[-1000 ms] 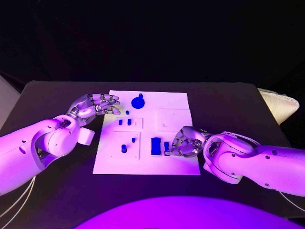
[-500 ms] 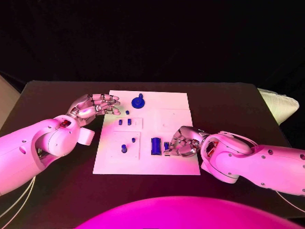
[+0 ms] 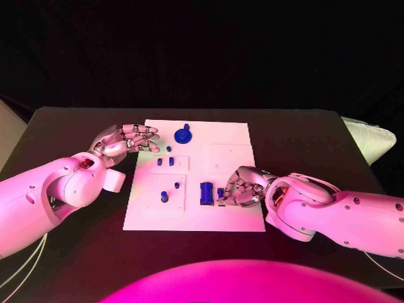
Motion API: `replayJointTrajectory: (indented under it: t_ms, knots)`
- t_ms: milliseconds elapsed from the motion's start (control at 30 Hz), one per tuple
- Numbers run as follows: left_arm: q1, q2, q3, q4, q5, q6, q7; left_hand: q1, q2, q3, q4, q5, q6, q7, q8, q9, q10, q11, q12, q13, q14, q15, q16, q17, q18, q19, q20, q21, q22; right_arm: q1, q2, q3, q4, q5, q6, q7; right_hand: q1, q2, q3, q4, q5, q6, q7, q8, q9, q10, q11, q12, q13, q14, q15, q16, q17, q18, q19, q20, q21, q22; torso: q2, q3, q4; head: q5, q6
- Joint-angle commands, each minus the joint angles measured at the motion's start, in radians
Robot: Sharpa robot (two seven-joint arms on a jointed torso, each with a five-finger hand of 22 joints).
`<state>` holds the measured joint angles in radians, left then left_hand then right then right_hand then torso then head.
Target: Assemble the parts on the task board
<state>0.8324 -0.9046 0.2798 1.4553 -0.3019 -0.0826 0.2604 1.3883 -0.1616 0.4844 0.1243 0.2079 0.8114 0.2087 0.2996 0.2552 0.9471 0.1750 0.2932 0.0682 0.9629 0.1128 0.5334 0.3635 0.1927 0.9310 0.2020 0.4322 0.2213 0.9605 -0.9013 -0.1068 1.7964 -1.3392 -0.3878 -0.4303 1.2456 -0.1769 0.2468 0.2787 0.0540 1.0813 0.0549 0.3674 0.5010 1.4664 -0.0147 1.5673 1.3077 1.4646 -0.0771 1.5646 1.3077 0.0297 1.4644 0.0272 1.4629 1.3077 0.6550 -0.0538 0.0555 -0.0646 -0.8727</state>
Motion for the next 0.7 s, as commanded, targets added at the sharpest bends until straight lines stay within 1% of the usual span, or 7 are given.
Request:
replayJointTrajectory:
  t_ms: [33, 133, 200, 367, 433, 500, 700]
  knots:
    - [0.0, 0.001, 0.001, 0.002, 0.003, 0.016, 0.005, -0.003, 0.006, -0.001, 0.007, 0.003, -0.007, 0.034, 0.007, -0.002, -0.006, 0.002, 0.006, 0.0, -0.007, 0.003, -0.005, 0.002, -0.013, -0.002, 0.008, -0.005, -0.002, -0.004, -0.001, -0.003, -0.007, -0.002, 0.017, 0.007, 0.015, 0.001, -0.005, -0.002, -0.004, 0.007, -0.006, 0.006, 0.0, 0.104, -0.008, 0.003, 0.263, 0.106, -0.009, 0.006, 0.263, -0.012, 0.092, -0.008, 0.005, 0.239, 0.0, -0.0002, 0.0004, 0.0, 0.0]
    - [0.0, 0.001, 0.001, 0.002, 0.003, 0.016, 0.004, -0.003, 0.006, -0.001, 0.007, 0.003, -0.007, 0.034, 0.007, -0.002, -0.006, 0.002, 0.006, 0.0, -0.007, 0.003, -0.005, 0.002, -0.013, -0.002, 0.008, -0.005, -0.002, -0.004, -0.001, -0.003, -0.005, 0.011, 0.007, 0.018, -0.005, -0.004, -0.029, 0.012, 0.0, 0.009, -0.003, 0.007, 0.0, 0.104, -0.007, 0.003, 0.263, 0.106, -0.008, 0.006, 0.263, -0.011, 0.091, -0.008, 0.004, 0.238, 0.001, -0.0001, 0.0006, 0.001, 0.0]
    - [0.0, 0.001, 0.001, 0.001, 0.003, 0.016, 0.004, -0.003, 0.006, -0.001, 0.007, 0.003, -0.007, 0.034, 0.007, -0.002, -0.006, 0.002, 0.006, 0.0, -0.007, 0.003, -0.005, 0.002, -0.013, -0.002, 0.008, -0.005, -0.002, -0.005, -0.001, -0.003, -0.005, 0.015, -0.003, 0.023, -0.021, 0.002, -0.045, 0.013, 0.012, 0.009, -0.003, 0.007, -0.001, 0.104, -0.007, 0.003, 0.263, 0.106, -0.007, 0.006, 0.263, -0.011, 0.091, -0.008, 0.003, 0.238, 0.0, -0.0004, 0.0007, 0.001, 0.0]
    - [-0.001, 0.0, 0.001, 0.002, 0.003, 0.016, 0.004, -0.003, 0.006, -0.001, 0.007, 0.003, -0.007, 0.034, 0.007, -0.002, -0.006, 0.002, 0.006, 0.0, -0.007, 0.003, -0.005, 0.002, -0.013, -0.002, 0.008, -0.005, -0.002, -0.005, 0.0, -0.003, -0.006, 0.02, -0.024, 0.024, -0.053, 0.018, -0.076, 0.014, 0.003, 0.011, -0.003, 0.009, -0.002, 0.104, -0.007, 0.003, 0.263, 0.106, -0.007, 0.006, 0.263, -0.011, 0.092, -0.008, 0.005, 0.239, 0.0, -0.0008, 0.0009, 0.001, 0.0]
    - [-0.001, 0.0, 0.001, 0.002, 0.003, 0.016, 0.004, -0.003, 0.006, -0.001, 0.008, 0.003, -0.007, 0.034, 0.008, -0.002, -0.006, 0.002, 0.006, 0.0, -0.007, 0.003, -0.005, 0.002, -0.013, -0.002, 0.008, -0.005, -0.002, -0.005, 0.001, -0.003, -0.008, 0.018, -0.029, 0.02, -0.053, 0.019, -0.077, 0.014, 0.003, 0.011, -0.004, 0.009, -0.001, 0.104, -0.007, 0.003, 0.263, 0.106, -0.007, 0.006, 0.263, -0.012, 0.092, -0.008, 0.006, 0.239, 0.0, -0.0005, 0.001, 0.001, 0.0]
    - [-0.001, -0.001, 0.001, 0.001, 0.003, 0.016, 0.003, -0.003, 0.006, -0.001, 0.008, 0.003, -0.007, 0.034, 0.008, -0.002, -0.006, 0.002, 0.006, 0.0, -0.007, 0.003, -0.005, 0.002, -0.013, -0.002, 0.008, -0.005, -0.002, -0.005, 0.001, -0.003, -0.01, 0.015, -0.029, 0.016, -0.043, 0.032, -0.076, 0.01, -0.005, 0.013, -0.007, 0.012, -0.001, 0.104, -0.009, 0.003, 0.263, 0.106, -0.009, 0.006, 0.263, -0.012, 0.092, -0.008, 0.009, 0.24, 0.0, 0.0, 0.0, 0.001, 0.0]
    - [-0.001, -0.001, 0.001, 0.002, 0.003, 0.016, 0.003, -0.003, 0.006, -0.001, 0.008, 0.003, -0.007, 0.034, 0.008, -0.002, -0.006, 0.002, 0.006, 0.0, -0.007, 0.003, -0.005, 0.002, -0.013, -0.002, 0.008, -0.005, -0.002, -0.005, 0.0, -0.003, -0.014, 0.006, -0.018, 0.014, -0.016, 0.023, -0.091, 0.006, -0.006, 0.018, -0.011, 0.019, 0.003, 0.104, -0.013, 0.003, 0.263, 0.106, -0.013, 0.006, 0.263, -0.012, 0.093, -0.011, 0.011, 0.24, 0.0, 0.0, 0.0004, 0.002, 0.0]
